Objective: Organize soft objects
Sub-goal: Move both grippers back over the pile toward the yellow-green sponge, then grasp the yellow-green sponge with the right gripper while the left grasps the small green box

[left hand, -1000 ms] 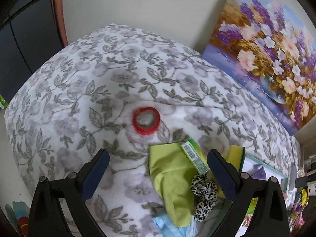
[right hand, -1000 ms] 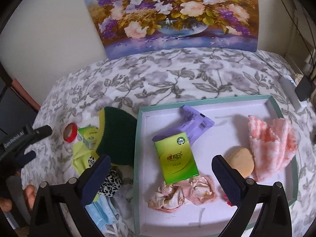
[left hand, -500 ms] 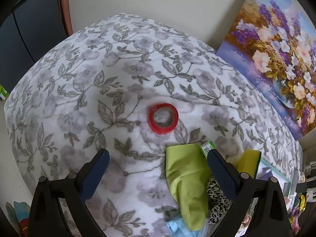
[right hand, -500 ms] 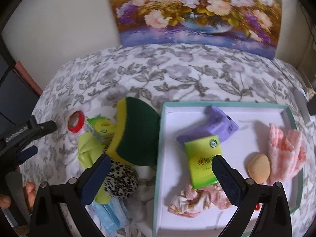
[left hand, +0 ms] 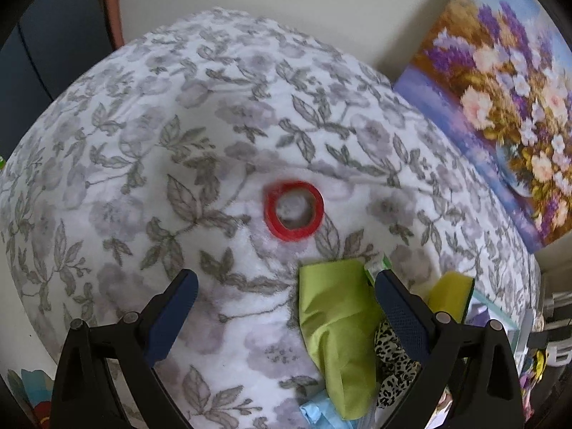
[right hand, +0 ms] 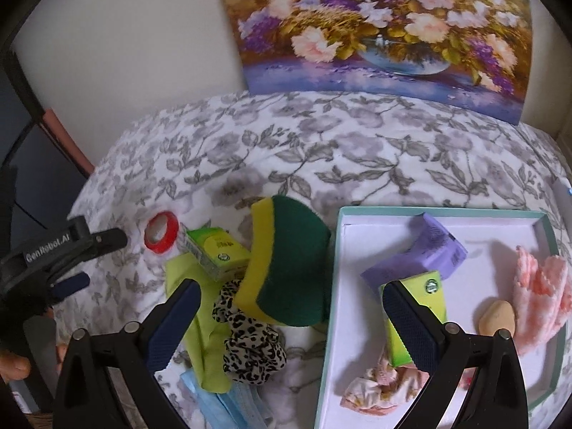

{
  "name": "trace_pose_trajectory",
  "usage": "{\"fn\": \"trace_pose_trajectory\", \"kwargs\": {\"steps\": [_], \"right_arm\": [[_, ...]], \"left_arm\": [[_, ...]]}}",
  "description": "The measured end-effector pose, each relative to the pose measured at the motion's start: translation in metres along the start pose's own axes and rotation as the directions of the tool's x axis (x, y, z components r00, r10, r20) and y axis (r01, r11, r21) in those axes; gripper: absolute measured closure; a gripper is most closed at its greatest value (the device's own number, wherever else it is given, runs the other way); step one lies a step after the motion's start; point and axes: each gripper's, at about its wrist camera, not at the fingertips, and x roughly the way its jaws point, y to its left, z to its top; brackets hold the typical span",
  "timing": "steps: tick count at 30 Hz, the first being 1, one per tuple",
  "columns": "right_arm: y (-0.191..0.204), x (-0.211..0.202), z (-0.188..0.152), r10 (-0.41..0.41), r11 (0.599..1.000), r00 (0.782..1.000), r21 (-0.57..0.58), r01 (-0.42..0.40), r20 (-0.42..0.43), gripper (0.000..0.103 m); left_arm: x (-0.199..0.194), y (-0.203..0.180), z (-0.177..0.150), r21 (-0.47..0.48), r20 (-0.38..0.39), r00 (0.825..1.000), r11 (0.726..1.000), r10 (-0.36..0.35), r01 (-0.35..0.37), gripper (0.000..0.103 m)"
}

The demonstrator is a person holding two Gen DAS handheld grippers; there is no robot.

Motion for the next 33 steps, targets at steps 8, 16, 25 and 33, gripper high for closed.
{"fn": "trace_pose_trajectory", "kwargs": {"steps": [8, 16, 25, 33], "right_arm": [[0.015, 0.025, -0.005, -0.042, 0.998, 0.998, -0.057, 0.039, -0.044, 0.010], [0.023, 0.040, -0.006, -0.087, 0.994, 0.995, -0.076, 0.082, -0.058, 0.021], [0.022, 0.047, -0.003, -0.100, 0.993, 0.993, -0.064, 0.096, -0.062, 0.032], [0.009, 0.044, -0.002, -0.090, 0.996, 0.994, -0.009, 0.090, -0.065, 0.051]], "left_arm": [[0.018, -0.008, 0.000, 0.025, -0.057, 0.998, 0.999, 0.024, -0.023, 0.004], [0.035, -0.011, 0.002, 0.022, -0.111, 0.993, 0.999, 0.038, -0.035, 0.004], [0.044, -0.014, 0.003, 0.006, -0.139, 0.990, 1.000, 0.021, -0.020, 0.004], [0.047, -0.012, 0.007, -0.054, -0.179, 0.984, 0.998, 0.002, -0.012, 0.004]]}}
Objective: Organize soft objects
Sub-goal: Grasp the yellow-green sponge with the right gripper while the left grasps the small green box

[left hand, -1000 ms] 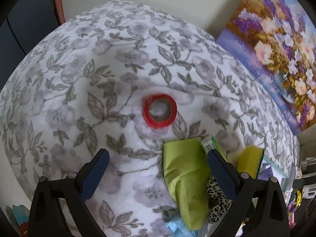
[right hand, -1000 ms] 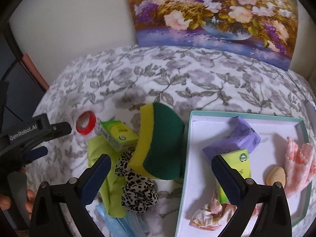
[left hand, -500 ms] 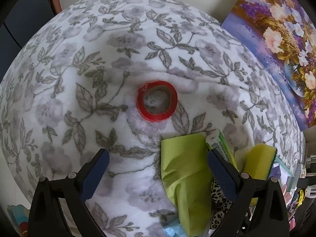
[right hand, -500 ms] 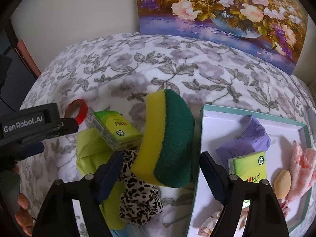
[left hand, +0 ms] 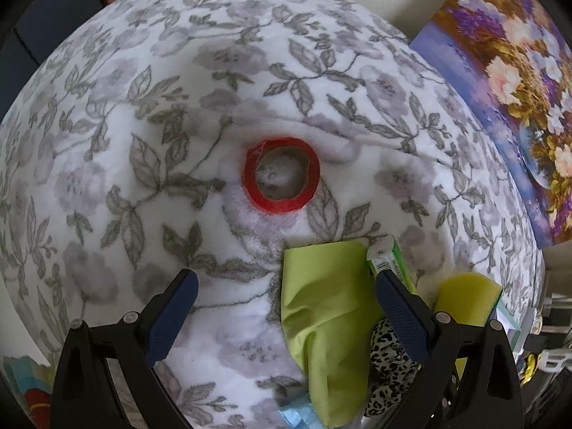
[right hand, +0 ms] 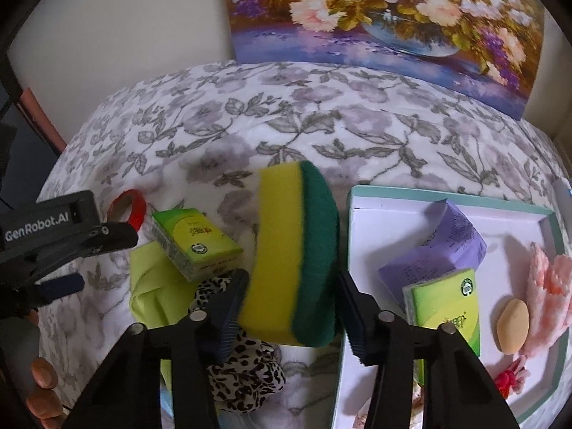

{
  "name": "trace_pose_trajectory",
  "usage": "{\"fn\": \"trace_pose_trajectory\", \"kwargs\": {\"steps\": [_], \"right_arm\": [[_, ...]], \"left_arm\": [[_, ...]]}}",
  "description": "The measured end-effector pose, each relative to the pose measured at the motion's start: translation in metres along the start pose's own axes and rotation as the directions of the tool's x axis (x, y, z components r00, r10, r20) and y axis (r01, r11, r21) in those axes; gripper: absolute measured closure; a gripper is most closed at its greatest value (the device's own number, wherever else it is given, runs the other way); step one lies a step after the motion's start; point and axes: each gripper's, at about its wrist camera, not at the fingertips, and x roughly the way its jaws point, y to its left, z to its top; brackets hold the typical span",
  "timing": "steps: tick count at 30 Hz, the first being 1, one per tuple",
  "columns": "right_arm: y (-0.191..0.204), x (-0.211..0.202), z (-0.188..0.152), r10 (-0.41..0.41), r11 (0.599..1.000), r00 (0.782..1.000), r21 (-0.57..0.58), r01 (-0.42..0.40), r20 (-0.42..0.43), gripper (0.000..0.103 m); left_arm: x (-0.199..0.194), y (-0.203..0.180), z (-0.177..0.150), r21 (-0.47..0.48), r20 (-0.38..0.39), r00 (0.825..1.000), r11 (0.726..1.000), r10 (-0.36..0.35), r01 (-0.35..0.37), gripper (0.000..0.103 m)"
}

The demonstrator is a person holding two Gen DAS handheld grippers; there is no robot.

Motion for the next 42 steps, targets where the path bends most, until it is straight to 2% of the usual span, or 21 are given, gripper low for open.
{"fn": "trace_pose_trajectory", "kwargs": {"steps": [5, 8, 17, 19, 21, 25, 30, 36, 42], "right_arm": [[-0.003, -0.005, 0.001, 0.010, 1.000, 1.000, 0.000, -0.010, 0.012, 0.058], [-0.007, -0.006, 0.000, 0.020, 1.000, 1.000, 0.007, -0.021, 0.011, 0.062], [-0.015, -0.007, -0.002, 0.024, 1.000, 1.000, 0.007, -0.024, 0.007, 0.066], [-0.015, -0.006, -0.002, 0.023, 1.000, 1.000, 0.002, -0.023, 0.006, 0.067], [-0.016, -0.007, -0.002, 0.021, 1.000, 1.000, 0.000, -0.021, 0.007, 0.067], [-0.016, -0.007, -0.002, 0.022, 1.000, 1.000, 0.001, -0.022, 0.007, 0.067], [-0.017, -0.008, -0.003, 0.025, 1.000, 1.000, 0.001, -0.025, 0.007, 0.070], [-0.017, -0.009, -0.002, 0.029, 1.000, 1.000, 0.000, -0.029, 0.008, 0.072], [-0.019, -0.014, -0.001, 0.036, 0.999, 0.999, 0.002, -0.036, 0.029, 0.073]], "left_arm": [[-0.002, -0.004, -0.002, -0.001, -0.001, 0.999, 0.999, -0.040, 0.040, 0.004], [0.000, -0.010, -0.003, -0.005, -0.006, 0.996, 0.996, -0.092, 0.092, 0.004], [0.012, -0.036, -0.012, 0.067, 0.004, 0.992, 0.990, -0.126, 0.125, 0.006], [0.014, -0.040, -0.014, 0.078, 0.003, 0.992, 0.989, -0.129, 0.129, 0.014], [0.017, -0.043, -0.015, 0.089, -0.007, 0.991, 0.987, -0.133, 0.133, 0.026], [0.020, -0.048, -0.017, 0.102, -0.015, 0.988, 0.982, -0.156, 0.157, 0.039], [0.014, -0.054, -0.020, 0.135, -0.012, 0.984, 0.975, -0.178, 0.178, 0.064], [0.012, -0.059, -0.020, 0.158, 0.000, 0.983, 0.971, -0.184, 0.181, 0.072], [-0.004, -0.059, -0.019, 0.176, 0.047, 0.982, 0.969, -0.182, 0.171, 0.078]]}}
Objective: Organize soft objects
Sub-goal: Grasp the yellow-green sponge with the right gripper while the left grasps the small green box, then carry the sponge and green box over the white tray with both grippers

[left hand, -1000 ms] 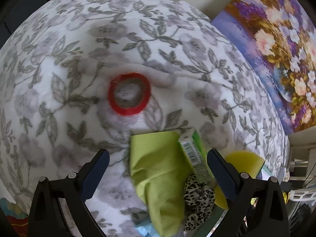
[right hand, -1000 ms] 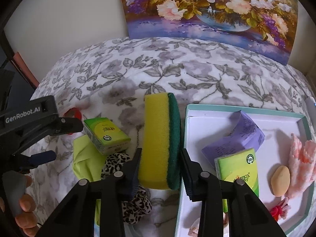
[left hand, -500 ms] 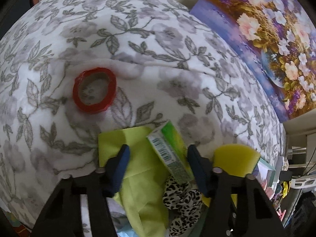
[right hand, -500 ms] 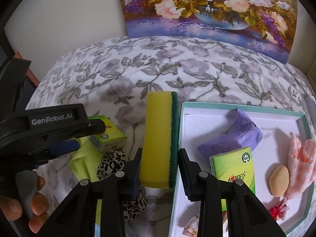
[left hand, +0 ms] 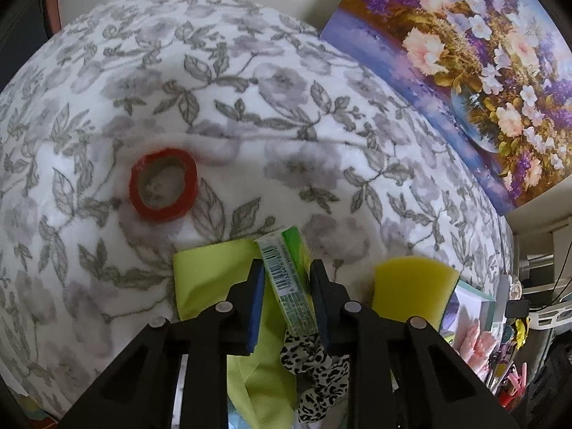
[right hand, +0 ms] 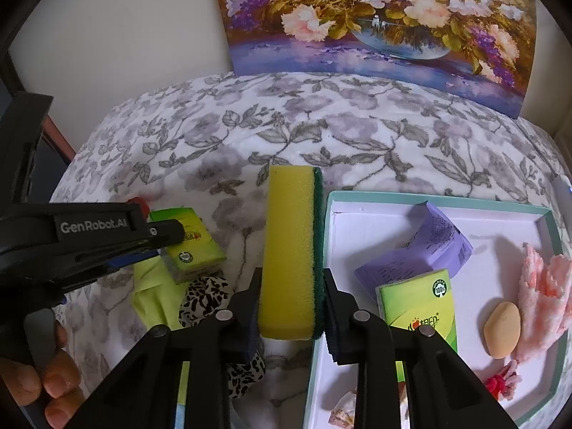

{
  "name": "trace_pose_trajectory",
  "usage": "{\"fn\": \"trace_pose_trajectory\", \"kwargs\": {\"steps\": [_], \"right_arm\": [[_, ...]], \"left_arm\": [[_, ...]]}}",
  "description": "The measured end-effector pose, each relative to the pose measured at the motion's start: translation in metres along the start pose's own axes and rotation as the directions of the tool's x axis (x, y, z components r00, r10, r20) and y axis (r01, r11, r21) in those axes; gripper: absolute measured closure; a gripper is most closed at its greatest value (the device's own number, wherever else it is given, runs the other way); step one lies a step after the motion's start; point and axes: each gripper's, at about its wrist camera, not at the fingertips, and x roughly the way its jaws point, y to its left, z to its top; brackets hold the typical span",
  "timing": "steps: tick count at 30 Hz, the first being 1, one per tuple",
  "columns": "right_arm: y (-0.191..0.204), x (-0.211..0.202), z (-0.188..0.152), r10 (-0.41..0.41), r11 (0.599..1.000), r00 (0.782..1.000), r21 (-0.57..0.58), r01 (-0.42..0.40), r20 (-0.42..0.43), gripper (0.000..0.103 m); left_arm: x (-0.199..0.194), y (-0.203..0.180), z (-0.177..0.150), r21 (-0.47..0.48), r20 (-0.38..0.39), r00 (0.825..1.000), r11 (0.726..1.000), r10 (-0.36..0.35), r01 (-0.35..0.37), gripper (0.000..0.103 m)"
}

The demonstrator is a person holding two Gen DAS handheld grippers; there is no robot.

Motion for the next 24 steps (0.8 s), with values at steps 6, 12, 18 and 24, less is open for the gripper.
{"fn": "trace_pose_trajectory", "kwargs": {"steps": [6, 12, 18, 24], "right_arm": [[-0.002, -0.007, 0.002, 0.010, 1.000, 1.000, 0.004, -0.010, 0.013, 0.073], [-0.006, -0.021, 0.005, 0.025, 0.999, 0.998, 0.021, -0.026, 0.049, 0.073], [-0.007, -0.035, 0.009, 0.033, 0.999, 0.996, 0.030, -0.035, 0.082, 0.073], [-0.011, -0.049, 0.011, 0.029, 0.999, 0.994, 0.034, -0.033, 0.108, 0.073]], "left_arm": [[-0.012, -0.006, 0.001, 0.023, 0.036, 0.999, 1.000, -0.001, 0.000, 0.078], [-0.030, -0.012, 0.001, 0.052, 0.088, 0.996, 0.999, 0.011, -0.015, 0.079], [-0.047, -0.019, 0.000, 0.073, 0.137, 0.990, 0.997, 0.019, -0.029, 0.079], [-0.062, -0.023, -0.004, 0.082, 0.167, 0.986, 0.996, 0.007, -0.021, 0.079]]}}
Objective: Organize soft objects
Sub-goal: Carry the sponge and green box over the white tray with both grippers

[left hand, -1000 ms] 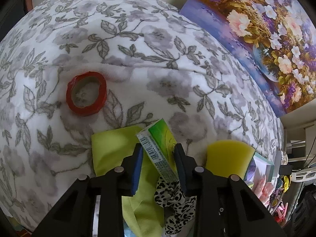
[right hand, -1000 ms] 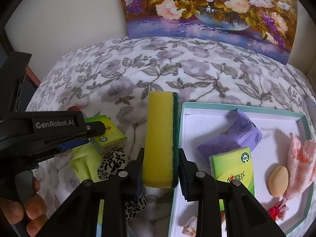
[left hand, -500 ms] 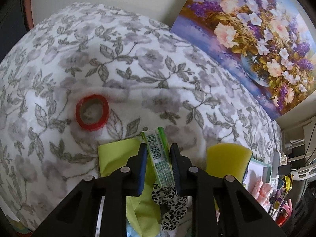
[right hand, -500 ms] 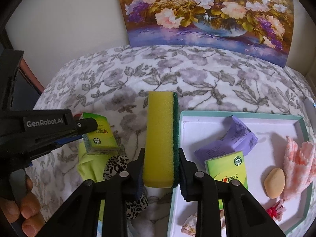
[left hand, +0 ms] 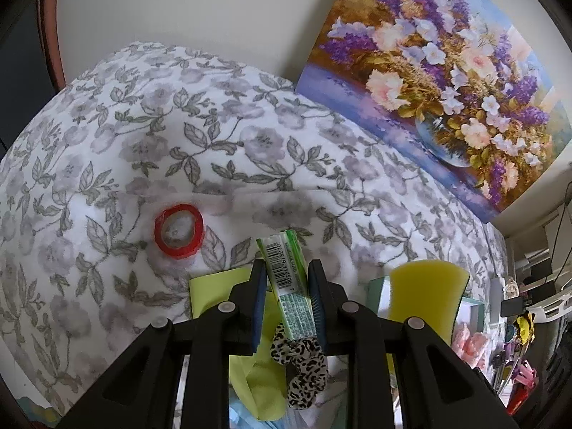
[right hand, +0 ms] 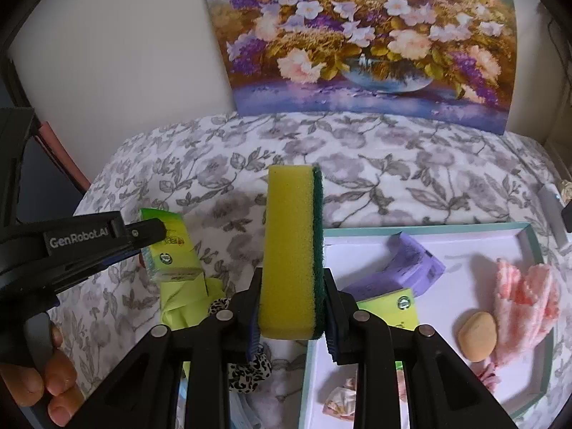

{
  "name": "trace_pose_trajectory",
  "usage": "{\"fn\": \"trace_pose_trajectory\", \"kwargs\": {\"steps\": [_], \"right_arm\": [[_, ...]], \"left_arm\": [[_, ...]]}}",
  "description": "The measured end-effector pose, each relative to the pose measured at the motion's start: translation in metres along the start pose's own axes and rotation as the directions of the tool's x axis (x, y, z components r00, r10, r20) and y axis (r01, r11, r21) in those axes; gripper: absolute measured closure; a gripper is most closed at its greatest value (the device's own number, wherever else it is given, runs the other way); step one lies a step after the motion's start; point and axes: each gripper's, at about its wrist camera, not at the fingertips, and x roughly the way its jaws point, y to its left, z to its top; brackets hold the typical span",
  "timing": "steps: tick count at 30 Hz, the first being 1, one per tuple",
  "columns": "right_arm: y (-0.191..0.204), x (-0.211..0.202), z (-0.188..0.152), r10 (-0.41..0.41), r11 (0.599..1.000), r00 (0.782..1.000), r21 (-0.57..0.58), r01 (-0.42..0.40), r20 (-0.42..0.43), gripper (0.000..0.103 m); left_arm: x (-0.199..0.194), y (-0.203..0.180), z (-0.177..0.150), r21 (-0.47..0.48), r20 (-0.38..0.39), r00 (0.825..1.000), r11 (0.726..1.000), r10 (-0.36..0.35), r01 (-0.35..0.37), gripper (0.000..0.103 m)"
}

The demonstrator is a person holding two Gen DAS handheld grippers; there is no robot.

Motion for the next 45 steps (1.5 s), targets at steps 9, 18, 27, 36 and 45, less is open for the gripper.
{"fn": "trace_pose_trajectory", "kwargs": {"steps": [9, 18, 27, 36, 45], "right_arm": [[-0.014, -0.023, 0.004, 0.011, 0.999, 0.999, 0.038, -0.012, 0.042, 0.073], [-0.063, -0.043, 0.005, -0.029, 0.989, 0.997, 0.145, 0.018, 0.075, 0.073], [-0.128, -0.045, -0.007, -0.102, 0.955, 0.994, 0.282, 0.086, 0.043, 0.073], [-0.171, -0.044, -0.022, -0.100, 0.920, 0.995, 0.382, 0.090, 0.005, 0.073], [-0.168, -0.025, -0.026, -0.088, 0.931, 0.995, 0.353, 0.097, -0.042, 0.073]], "left_arm": [[-0.023, -0.016, -0.007, 0.035, 0.048, 0.999, 0.999, -0.024, 0.022, 0.079], [-0.026, -0.051, -0.022, 0.125, 0.044, 0.998, 0.992, -0.041, 0.035, 0.079], [-0.016, -0.104, -0.051, 0.269, -0.011, 0.997, 0.960, -0.071, 0.072, 0.078], [0.015, -0.133, -0.075, 0.376, -0.071, 0.997, 0.926, -0.009, 0.035, 0.078], [0.048, -0.129, -0.081, 0.373, -0.140, 0.989, 0.928, 0.037, 0.018, 0.078]]}}
